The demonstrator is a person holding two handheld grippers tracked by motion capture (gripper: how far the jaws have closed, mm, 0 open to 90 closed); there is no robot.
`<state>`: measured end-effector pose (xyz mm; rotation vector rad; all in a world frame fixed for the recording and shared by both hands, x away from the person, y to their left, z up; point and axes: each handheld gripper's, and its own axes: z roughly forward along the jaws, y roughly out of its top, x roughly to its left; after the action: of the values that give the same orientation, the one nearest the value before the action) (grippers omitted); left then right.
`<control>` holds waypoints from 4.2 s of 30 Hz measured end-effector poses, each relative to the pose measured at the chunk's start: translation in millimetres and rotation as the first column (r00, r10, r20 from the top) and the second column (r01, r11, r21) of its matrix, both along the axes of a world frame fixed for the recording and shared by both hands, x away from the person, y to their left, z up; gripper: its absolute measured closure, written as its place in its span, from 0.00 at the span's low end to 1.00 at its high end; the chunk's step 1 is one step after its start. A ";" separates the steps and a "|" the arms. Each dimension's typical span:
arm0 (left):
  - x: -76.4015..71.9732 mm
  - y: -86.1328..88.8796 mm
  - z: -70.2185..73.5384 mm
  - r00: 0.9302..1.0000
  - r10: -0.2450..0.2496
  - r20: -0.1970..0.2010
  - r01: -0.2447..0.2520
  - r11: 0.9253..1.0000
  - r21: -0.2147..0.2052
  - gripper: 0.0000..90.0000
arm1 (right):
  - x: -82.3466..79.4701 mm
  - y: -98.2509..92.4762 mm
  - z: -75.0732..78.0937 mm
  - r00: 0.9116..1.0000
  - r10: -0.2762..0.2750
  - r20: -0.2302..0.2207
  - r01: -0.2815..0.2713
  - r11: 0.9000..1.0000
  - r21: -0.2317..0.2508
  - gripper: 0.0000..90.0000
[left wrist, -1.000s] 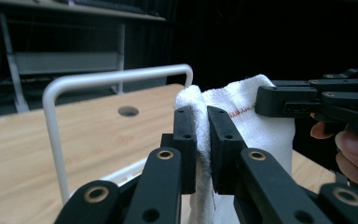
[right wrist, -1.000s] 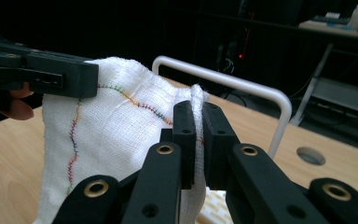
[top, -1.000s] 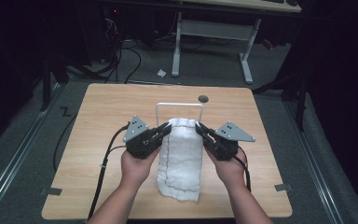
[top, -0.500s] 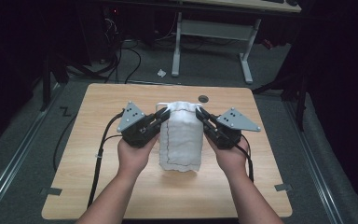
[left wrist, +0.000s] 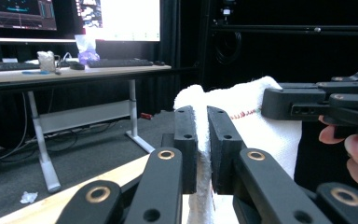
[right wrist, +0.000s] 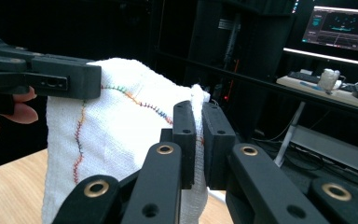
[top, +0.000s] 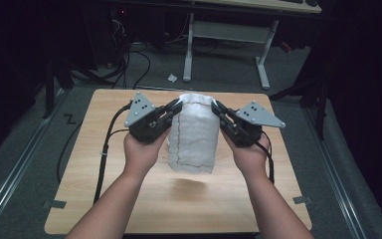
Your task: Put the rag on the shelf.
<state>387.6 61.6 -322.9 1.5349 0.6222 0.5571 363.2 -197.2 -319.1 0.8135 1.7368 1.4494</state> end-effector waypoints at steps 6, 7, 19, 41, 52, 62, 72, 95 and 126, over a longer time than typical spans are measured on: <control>11.5 -2.4 5.1 0.999 0.025 0.028 -0.027 0.999 0.039 0.93 | 11.2 -4.3 7.6 1.000 -0.014 -0.004 0.014 1.000 0.017 0.95; 13.8 -3.9 7.0 0.999 0.029 0.027 -0.030 0.999 0.042 0.93 | 13.4 -4.4 9.5 1.000 -0.016 -0.005 0.016 1.000 0.019 0.95; 48.3 -6.8 27.2 0.998 0.066 0.022 -0.067 0.997 0.045 0.93 | 47.3 -2.5 30.1 0.999 -0.040 0.000 0.040 0.998 0.038 0.95; 119.6 -12.1 20.3 0.992 0.124 -0.026 -0.120 0.987 0.109 0.93 | 131.2 -6.1 18.4 0.990 -0.036 -0.138 0.047 0.996 0.080 0.95; 141.9 -17.9 1.6 0.985 0.147 -0.095 -0.132 0.980 0.146 0.92 | 156.7 -5.8 2.6 0.982 -0.059 -0.181 0.069 0.997 0.045 0.95; 157.6 -17.8 -12.8 0.972 0.195 -0.134 -0.165 0.964 0.211 0.92 | 176.4 3.6 -11.2 0.971 -0.077 -0.225 0.072 0.997 -0.028 0.95; 165.2 -15.6 -27.8 0.947 0.193 -0.256 -0.142 0.969 0.204 0.63 | 185.0 1.3 -29.6 0.940 -0.092 -0.329 0.085 0.996 -0.037 0.74; 142.1 3.6 -31.2 0.955 0.163 -0.248 -0.132 0.982 0.135 0.54 | 164.8 0.4 -38.4 0.947 -0.119 -0.299 0.088 0.990 -0.113 0.64; -21.1 74.9 -132.7 0.943 0.110 -0.315 -0.055 0.982 0.178 0.50 | 13.4 -49.6 -114.0 0.951 -0.090 -0.296 0.050 0.989 -0.138 0.50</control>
<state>366.4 136.4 -455.6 1.7834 0.9148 0.4304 376.6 -246.8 -433.1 1.0595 1.9828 1.1981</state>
